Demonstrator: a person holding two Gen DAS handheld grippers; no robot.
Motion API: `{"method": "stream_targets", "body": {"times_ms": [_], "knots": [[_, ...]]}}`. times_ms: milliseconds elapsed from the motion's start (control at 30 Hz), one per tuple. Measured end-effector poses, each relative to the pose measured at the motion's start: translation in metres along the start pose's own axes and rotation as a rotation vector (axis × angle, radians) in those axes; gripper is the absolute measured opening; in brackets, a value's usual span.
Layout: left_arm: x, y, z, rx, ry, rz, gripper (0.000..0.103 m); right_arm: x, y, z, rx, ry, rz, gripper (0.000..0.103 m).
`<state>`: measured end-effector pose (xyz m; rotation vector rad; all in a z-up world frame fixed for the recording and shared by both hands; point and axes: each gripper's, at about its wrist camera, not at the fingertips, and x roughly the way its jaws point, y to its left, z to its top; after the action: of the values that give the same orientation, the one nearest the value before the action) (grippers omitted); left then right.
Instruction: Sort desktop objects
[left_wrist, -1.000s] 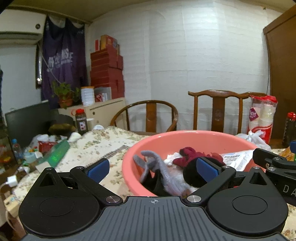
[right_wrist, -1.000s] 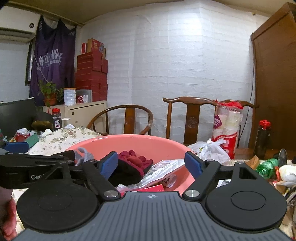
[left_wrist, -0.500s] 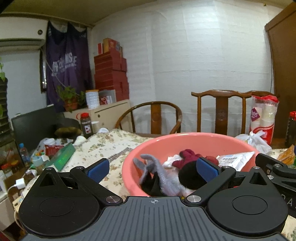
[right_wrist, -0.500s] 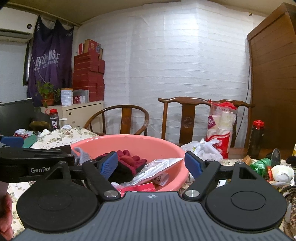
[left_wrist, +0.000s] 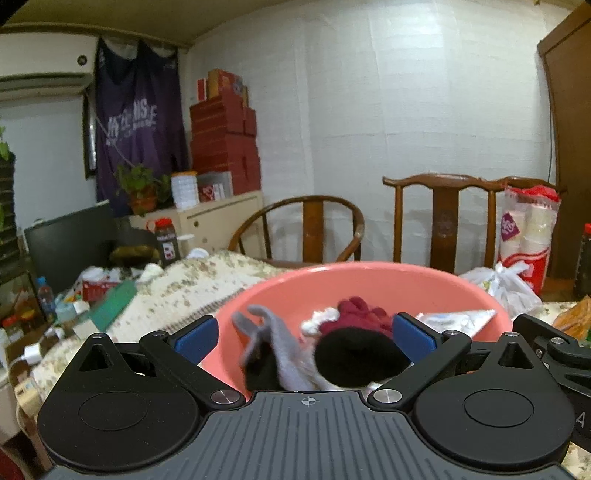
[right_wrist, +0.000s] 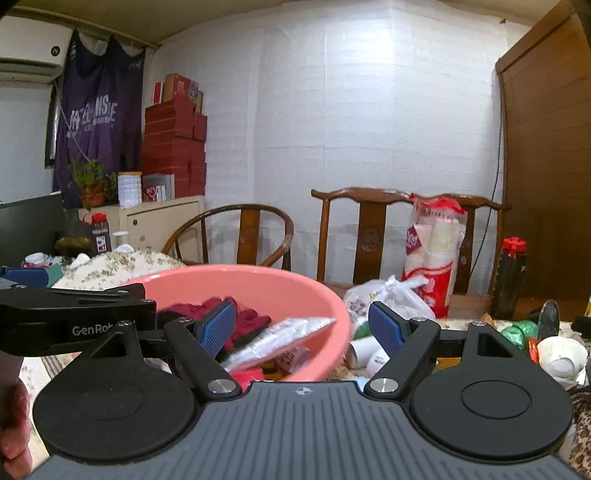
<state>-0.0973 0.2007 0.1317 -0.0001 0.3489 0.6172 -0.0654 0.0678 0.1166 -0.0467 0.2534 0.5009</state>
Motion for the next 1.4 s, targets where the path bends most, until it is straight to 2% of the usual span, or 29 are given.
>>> {"method": "stream_targets", "body": {"times_ms": [100,200,300,433,667,833,1100,1167,1300,1400], "knots": [[-0.004,-0.020,-0.006,0.003,-0.009,0.014,0.103,0.003,-0.020,-0.005,-0.004,0.010,0.020,0.082],[-0.006,-0.035,-0.008,-0.007,0.000,-0.003,0.103,0.007,-0.042,-0.007,-0.002,0.025,0.058,0.082],[-0.009,-0.049,-0.010,-0.010,0.026,-0.009,0.103,0.005,-0.062,-0.006,0.006,0.018,0.085,0.082],[-0.008,-0.057,-0.003,0.021,0.066,0.022,0.103,0.009,-0.075,0.006,0.015,0.026,0.117,0.082],[0.004,-0.038,0.013,-0.004,0.154,0.049,0.103,0.014,-0.054,0.027,-0.058,0.034,0.138,0.082],[0.003,-0.025,0.008,0.013,0.154,0.079,0.103,0.014,-0.040,0.028,-0.062,0.032,0.151,0.086],[0.004,0.006,-0.005,0.025,0.181,0.065,0.103,0.014,-0.010,0.016,-0.049,0.061,0.166,0.086],[0.002,0.014,-0.004,0.048,0.168,0.068,0.103,0.013,-0.002,0.019,-0.054,0.064,0.166,0.086],[0.000,0.021,-0.001,0.118,0.159,0.011,0.103,0.016,0.015,0.028,-0.059,0.087,0.171,0.089],[0.004,0.019,-0.002,0.170,0.146,0.010,0.103,0.018,0.031,0.029,-0.078,0.094,0.178,0.089]]}}
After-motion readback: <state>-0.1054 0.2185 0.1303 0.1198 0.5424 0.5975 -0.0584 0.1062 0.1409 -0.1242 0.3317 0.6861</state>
